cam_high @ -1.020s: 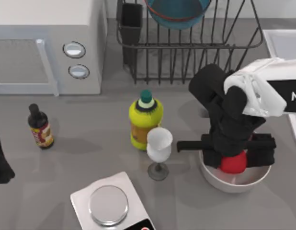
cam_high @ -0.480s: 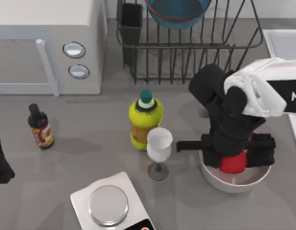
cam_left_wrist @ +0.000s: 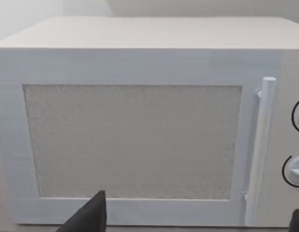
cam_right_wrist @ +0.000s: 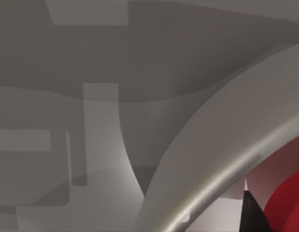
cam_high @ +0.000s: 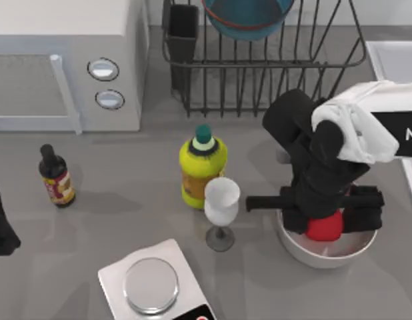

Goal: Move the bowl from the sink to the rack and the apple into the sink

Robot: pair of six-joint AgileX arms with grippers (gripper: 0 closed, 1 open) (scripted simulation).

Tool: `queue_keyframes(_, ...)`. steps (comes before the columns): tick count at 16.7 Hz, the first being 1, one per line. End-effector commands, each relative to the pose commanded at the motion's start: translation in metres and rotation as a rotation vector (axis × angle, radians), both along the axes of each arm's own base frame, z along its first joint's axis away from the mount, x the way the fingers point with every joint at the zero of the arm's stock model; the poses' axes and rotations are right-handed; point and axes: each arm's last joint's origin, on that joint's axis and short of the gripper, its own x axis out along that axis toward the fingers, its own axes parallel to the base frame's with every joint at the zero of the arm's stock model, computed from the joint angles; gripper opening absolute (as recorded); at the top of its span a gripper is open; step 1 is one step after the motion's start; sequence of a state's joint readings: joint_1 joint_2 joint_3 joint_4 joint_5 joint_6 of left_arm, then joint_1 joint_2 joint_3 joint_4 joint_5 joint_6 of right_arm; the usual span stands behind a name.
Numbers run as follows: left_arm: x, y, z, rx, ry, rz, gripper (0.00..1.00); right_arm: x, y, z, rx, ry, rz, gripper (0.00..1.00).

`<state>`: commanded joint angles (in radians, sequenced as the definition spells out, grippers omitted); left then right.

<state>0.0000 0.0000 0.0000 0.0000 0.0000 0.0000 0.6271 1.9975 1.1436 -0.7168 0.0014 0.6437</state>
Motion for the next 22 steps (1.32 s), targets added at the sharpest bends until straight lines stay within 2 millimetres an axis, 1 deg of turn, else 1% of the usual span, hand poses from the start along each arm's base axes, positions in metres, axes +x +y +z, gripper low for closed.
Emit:
queue_keyframes(2,0.000,0.000,0.000,0.000,0.000,0.000,1.00,0.000,0.000,0.000,0.000,0.000,0.000,0.00)
queue_keyframes(3,0.000,0.000,0.000,0.000,0.000,0.000,1.00,0.008,-0.005,0.028,0.016,-0.072,0.016,0.00)
queue_keyframes(5,0.000,0.000,0.000,0.000,0.000,0.000,1.00,0.009,-0.006,0.029,0.012,-0.065,0.010,0.00)
queue_keyframes(9,0.000,0.000,0.000,0.000,0.000,0.000,1.00,0.009,-0.018,0.034,-0.013,0.002,-0.021,0.00)
queue_keyframes(13,0.000,0.000,0.000,0.000,0.000,0.000,1.00,0.008,-0.026,0.051,-0.028,0.080,-0.040,0.00)
queue_keyframes(16,0.000,0.000,0.000,0.000,0.000,0.000,1.00,0.008,-0.024,0.074,-0.025,0.082,-0.036,0.00)
queue_keyframes(20,0.000,0.000,0.000,0.000,0.000,0.000,1.00,0.009,-0.011,0.114,0.001,-0.020,-0.001,0.00)
queue_keyframes(22,0.000,0.000,0.000,0.000,0.000,0.000,1.00,0.008,-0.005,0.127,0.014,-0.067,0.014,0.00)
